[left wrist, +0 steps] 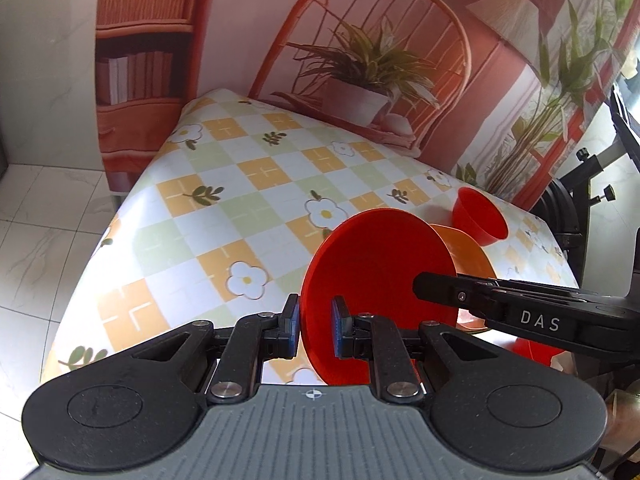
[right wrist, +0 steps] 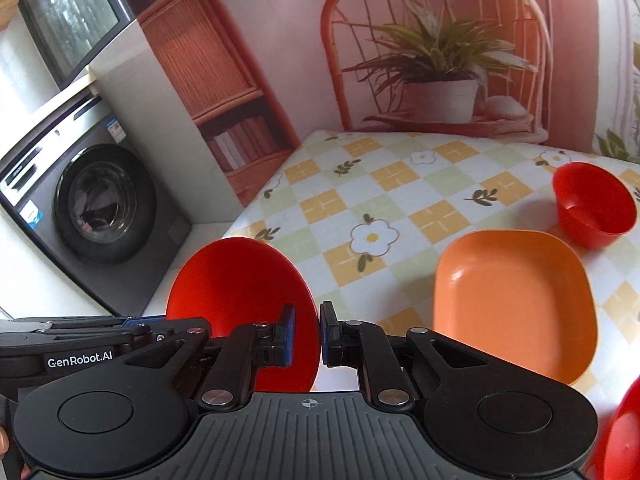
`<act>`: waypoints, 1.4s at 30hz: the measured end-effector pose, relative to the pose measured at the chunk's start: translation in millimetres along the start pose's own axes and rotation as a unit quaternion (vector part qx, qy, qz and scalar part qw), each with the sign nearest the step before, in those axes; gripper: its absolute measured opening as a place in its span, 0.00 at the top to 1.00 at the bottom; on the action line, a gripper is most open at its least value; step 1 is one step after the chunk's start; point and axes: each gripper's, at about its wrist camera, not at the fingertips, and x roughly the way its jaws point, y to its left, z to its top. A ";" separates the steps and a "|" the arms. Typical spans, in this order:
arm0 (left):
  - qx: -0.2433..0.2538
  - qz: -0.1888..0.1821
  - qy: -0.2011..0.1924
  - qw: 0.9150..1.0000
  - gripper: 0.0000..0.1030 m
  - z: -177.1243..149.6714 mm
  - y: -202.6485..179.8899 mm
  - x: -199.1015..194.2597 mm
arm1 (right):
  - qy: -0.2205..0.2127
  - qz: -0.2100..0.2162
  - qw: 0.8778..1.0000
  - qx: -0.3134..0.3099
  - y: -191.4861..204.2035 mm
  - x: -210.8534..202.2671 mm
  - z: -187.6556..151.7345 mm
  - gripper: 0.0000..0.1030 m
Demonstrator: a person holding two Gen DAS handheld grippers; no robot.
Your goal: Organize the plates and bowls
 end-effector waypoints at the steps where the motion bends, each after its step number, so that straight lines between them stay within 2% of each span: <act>1: 0.006 -0.003 0.001 1.000 0.84 1.3 -6.7 1.2 | -0.005 -0.001 1.000 0.007 -7.3 -5.5 0.5 0.88; 14: 0.076 -0.056 0.021 0.995 0.84 6.4 -111.6 30.0 | -0.074 -0.035 0.993 0.091 -108.6 -79.6 -3.7 0.88; 21: 0.096 -0.093 0.045 0.990 0.84 -2.3 -163.6 51.6 | -0.103 -0.060 0.983 0.136 -165.0 -122.0 -20.0 0.88; 29: 0.125 -0.120 0.062 0.983 0.84 -10.5 -215.8 72.0 | -0.134 -0.090 0.972 0.169 -209.5 -163.7 -39.1 0.87; 35: 0.144 -0.123 0.085 0.978 0.84 -27.7 -239.6 88.5 | -0.134 -0.101 0.967 0.193 -238.0 -175.6 -58.6 0.87; 42: 0.152 -0.108 0.106 0.977 0.84 -44.3 -244.4 103.4 | -0.113 -0.102 0.964 0.216 -257.0 -165.2 -85.6 0.87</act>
